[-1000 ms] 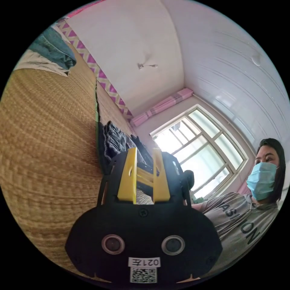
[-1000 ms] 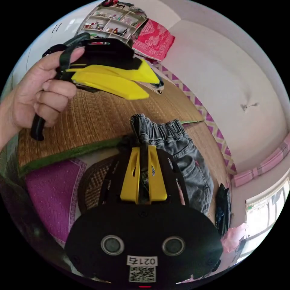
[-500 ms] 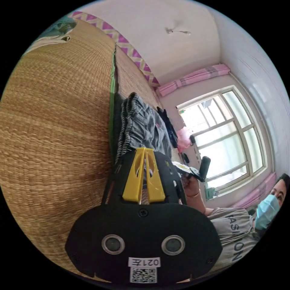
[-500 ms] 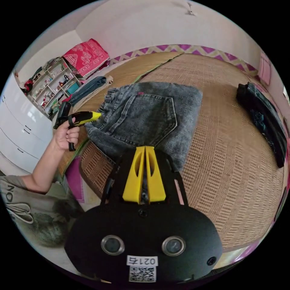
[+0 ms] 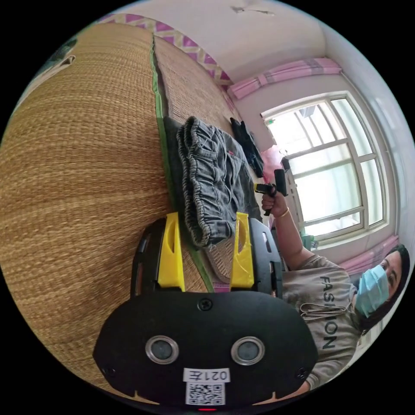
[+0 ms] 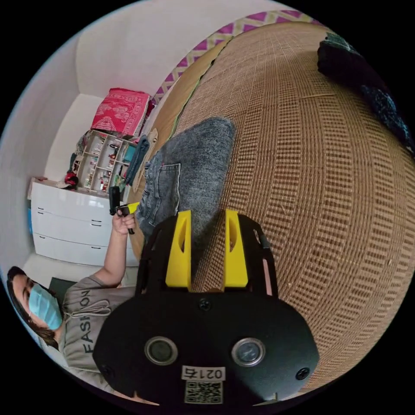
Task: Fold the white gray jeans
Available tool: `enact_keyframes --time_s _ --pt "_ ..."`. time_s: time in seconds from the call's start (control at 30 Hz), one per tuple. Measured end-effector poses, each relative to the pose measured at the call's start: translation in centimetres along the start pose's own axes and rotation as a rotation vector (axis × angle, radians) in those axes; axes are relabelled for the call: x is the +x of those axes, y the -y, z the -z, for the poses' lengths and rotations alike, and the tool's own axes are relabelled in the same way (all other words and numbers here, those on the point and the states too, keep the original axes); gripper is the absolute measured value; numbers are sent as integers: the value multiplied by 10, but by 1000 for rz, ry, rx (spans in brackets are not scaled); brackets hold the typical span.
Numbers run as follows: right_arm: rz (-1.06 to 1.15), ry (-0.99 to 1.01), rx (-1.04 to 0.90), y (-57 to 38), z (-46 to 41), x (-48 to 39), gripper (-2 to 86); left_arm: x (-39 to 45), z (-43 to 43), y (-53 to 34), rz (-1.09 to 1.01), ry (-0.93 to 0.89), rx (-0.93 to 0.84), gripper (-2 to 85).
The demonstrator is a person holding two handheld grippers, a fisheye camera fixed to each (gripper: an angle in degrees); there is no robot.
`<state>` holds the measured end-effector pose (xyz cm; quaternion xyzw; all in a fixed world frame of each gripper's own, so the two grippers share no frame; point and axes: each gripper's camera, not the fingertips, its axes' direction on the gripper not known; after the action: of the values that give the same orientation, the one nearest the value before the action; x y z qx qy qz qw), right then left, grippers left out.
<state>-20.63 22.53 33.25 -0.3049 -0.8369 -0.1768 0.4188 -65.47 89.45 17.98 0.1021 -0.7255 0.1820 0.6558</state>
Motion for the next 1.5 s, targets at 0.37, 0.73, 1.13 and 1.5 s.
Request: enact_keyframes --time_s 0.37,0.73,1.13,1.5 --pt "-74 249 58 -5 16 83 52 -26 0 25 13 122 -41 84" --pt "248 150 105 28 86 -73 44 20 248 -13 -183 21 272 65" --pt "652 122 -4 233 -121 -374 43 -73 808 -128 -42 277 745 63" --pt "765 -424 55 249 -286 -460 -1 -377 982 -154 407 215 1062 96"
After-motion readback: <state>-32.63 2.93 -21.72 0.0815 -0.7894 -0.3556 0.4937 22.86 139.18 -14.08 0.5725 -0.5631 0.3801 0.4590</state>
